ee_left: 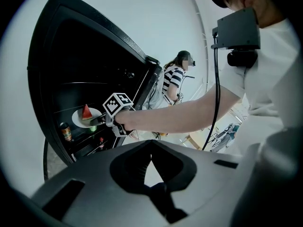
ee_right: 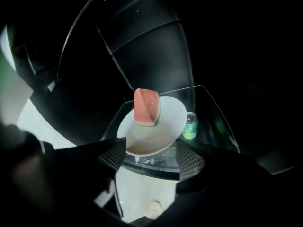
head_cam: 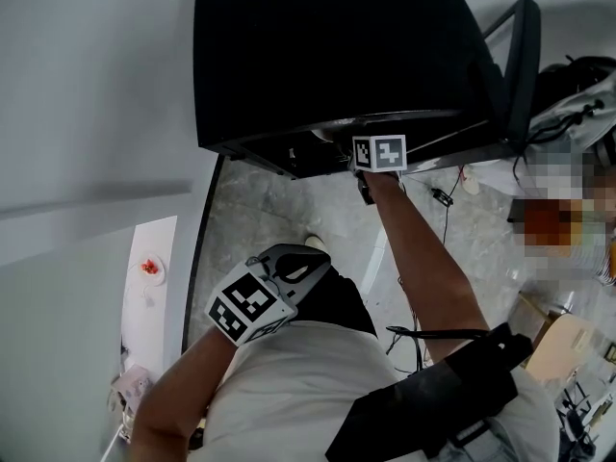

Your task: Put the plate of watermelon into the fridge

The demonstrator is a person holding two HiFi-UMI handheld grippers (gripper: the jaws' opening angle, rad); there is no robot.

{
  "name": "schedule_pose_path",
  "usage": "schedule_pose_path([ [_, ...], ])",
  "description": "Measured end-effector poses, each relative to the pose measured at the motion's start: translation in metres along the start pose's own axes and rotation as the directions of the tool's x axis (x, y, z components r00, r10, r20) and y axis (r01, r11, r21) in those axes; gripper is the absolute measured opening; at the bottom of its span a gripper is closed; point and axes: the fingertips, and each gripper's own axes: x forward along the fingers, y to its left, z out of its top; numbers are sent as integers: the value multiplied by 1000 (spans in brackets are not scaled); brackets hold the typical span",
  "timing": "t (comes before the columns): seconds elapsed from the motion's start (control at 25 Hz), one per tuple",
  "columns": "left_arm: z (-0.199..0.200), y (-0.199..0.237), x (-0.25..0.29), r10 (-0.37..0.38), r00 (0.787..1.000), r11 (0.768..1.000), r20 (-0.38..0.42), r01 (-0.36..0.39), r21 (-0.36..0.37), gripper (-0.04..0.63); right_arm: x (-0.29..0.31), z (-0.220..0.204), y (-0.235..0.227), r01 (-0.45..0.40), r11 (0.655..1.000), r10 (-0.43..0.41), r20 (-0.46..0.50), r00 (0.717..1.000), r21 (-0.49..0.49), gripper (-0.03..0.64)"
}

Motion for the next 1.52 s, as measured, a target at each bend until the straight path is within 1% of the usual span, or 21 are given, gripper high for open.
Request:
schedule_pose_path([
  [0.16, -4, 0, -3, 8, 1000, 1000, 9, -8, -14, 12, -2, -2, 0, 7, 1000, -7, 0, 1000, 0, 338],
  [0.32, -5, 0, -4, 11, 1000, 1000, 18, -11, -19, 12, -5, -5, -1, 21, 1000, -21, 12, 1000, 12, 339],
  [0.6, -3, -7, -10, 16, 999, 1000, 38, -16, -15, 12, -19, -4, 9, 17, 999, -19, 40, 999, 32, 339],
  [0.84, -6, -21, -20, 20, 997, 1000, 69, -20, -5, 12, -48, -17, 22, 27, 1000, -26, 43, 999, -14, 337],
  [1.04, -12, -45, -33, 16, 995, 1000, 95, -18, 25, 12, -79, -39, 50, -15, 998, 16, 28, 999, -54, 329],
  [1.08, -14, -51, -35, 16, 995, 999, 101, -19, 28, 12, -87, -44, 56, -22, 998, 23, 26, 999, -65, 316],
  [1.16, -18, -63, -40, 17, 993, 999, 114, -21, 31, 12, -104, -57, 68, -34, 996, 36, 22, 999, -81, 243],
  [1.24, -23, -76, -46, 16, 992, 999, 124, -20, 37, 12, -121, -73, 81, -50, 994, 52, 16, 999, -92, 104],
  [1.28, -26, -83, -50, 15, 992, 999, 128, -20, 40, 12, -130, -83, 89, -59, 993, 60, 7, 998, -99, 70],
  [1.32, -29, -91, -55, 14, 991, 999, 131, -19, 43, 12, -140, -94, 97, -67, 992, 67, -6, 998, -106, 47],
  [1.4, -34, -106, -67, 6, 989, 999, 149, -13, 40, 12, -159, -115, 116, -90, 988, 87, -30, 996, -123, 32],
  [1.52, -38, -126, -87, -15, 976, 1000, 217, 11, 19, 12, -186, -137, 142, -116, 979, 112, -33, 993, -166, 22],
])
